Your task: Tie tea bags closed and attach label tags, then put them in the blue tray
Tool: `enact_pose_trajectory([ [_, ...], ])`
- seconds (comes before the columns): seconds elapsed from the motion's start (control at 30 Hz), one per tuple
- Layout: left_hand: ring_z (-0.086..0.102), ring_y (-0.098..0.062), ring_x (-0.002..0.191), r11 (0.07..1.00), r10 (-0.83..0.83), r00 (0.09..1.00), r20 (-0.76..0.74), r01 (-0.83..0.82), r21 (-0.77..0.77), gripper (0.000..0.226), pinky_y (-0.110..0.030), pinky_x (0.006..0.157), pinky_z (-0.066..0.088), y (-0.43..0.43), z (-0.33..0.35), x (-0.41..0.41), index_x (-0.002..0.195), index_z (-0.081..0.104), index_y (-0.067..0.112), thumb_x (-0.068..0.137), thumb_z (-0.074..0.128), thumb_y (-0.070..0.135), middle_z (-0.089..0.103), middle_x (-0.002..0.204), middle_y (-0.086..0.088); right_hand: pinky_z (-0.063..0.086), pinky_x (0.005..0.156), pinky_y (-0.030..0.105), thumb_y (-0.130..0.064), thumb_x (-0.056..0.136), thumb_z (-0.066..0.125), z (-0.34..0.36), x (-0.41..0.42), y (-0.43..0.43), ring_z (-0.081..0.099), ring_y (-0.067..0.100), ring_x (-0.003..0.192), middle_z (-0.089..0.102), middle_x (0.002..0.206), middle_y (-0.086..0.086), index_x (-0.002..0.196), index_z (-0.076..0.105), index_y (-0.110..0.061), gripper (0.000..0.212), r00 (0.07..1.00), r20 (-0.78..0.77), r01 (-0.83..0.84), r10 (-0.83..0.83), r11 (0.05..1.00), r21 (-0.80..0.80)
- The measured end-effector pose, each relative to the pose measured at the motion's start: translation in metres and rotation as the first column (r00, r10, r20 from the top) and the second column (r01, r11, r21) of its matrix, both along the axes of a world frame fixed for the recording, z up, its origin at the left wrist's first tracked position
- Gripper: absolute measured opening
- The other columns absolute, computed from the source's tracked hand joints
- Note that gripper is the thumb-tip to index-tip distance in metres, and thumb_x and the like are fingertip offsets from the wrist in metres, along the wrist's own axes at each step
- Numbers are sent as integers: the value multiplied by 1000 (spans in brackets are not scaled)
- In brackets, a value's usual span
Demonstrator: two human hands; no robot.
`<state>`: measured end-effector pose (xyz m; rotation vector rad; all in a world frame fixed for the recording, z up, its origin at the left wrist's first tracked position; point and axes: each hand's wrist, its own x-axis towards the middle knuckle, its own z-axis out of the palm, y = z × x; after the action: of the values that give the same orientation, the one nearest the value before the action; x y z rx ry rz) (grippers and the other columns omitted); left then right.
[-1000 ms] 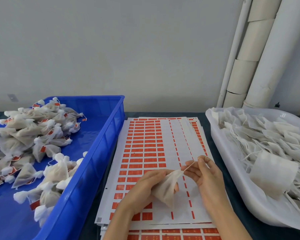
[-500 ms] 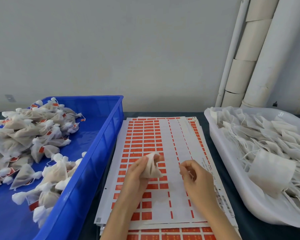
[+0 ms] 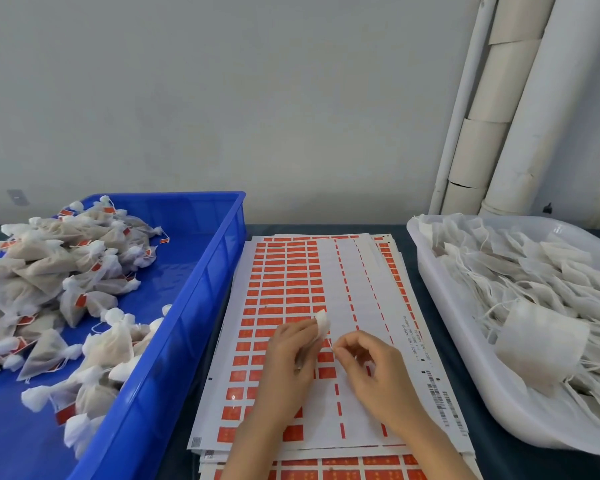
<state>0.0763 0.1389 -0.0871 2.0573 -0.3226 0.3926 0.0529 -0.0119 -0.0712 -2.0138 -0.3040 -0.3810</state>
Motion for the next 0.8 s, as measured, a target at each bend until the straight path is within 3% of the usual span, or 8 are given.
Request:
enact_pose_trajectory([
  [0.2, 53, 0, 113, 997, -47, 992, 113, 41, 61, 32, -18, 95, 47, 0, 0, 1, 120, 66, 29, 88, 65, 21, 59, 114, 27, 46, 75, 8, -20, 89, 66, 6, -4, 4, 62, 1, 88, 65, 89, -25, 87, 63, -37, 18, 998, -16, -53, 54, 997, 65],
  [0.47, 51, 1, 116, 993, -74, 992, 98, 64, 94, 31, -20, 101, 43, -1, -2, 0, 119, 66, 27, 90, 63, 15, 58, 119, 21, 51, 76, 12, -14, 86, 69, 4, -4, 5, 65, 3, 87, 69, 89, -22, 90, 69, -37, 23, 998, -1, -68, 69, 993, 92],
  [0.63, 60, -2, 101, 982, -140, 990, -12, 137, -130, 33, -13, 83, 48, -6, 10, -5, 101, 63, 39, 98, 49, 9, 67, 97, 24, 52, 76, 15, -18, 89, 66, 7, -2, 6, 65, 8, 88, 70, 89, -15, 93, 70, -32, 15, 999, -27, -38, 47, 961, 273],
  [0.7, 61, 3, 91, 963, -181, 979, -95, 157, -219, 36, -8, 75, 46, -7, 16, -8, 93, 63, 41, 101, 42, 13, 66, 90, 24, 47, 76, 11, -16, 90, 64, 6, 1, 3, 60, 3, 87, 65, 92, -18, 100, 64, -35, 21, 993, -112, 74, -36, 932, 356],
  [0.8, 61, 3, 87, 935, -236, 959, -159, 180, -305, 32, -8, 74, 46, -7, 19, -10, 94, 66, 39, 101, 41, 20, 67, 89, 22, 47, 79, 13, -21, 90, 64, 7, 3, 3, 58, 0, 91, 64, 99, -21, 110, 62, -37, 26, 959, -277, 43, 56, 939, 342],
])
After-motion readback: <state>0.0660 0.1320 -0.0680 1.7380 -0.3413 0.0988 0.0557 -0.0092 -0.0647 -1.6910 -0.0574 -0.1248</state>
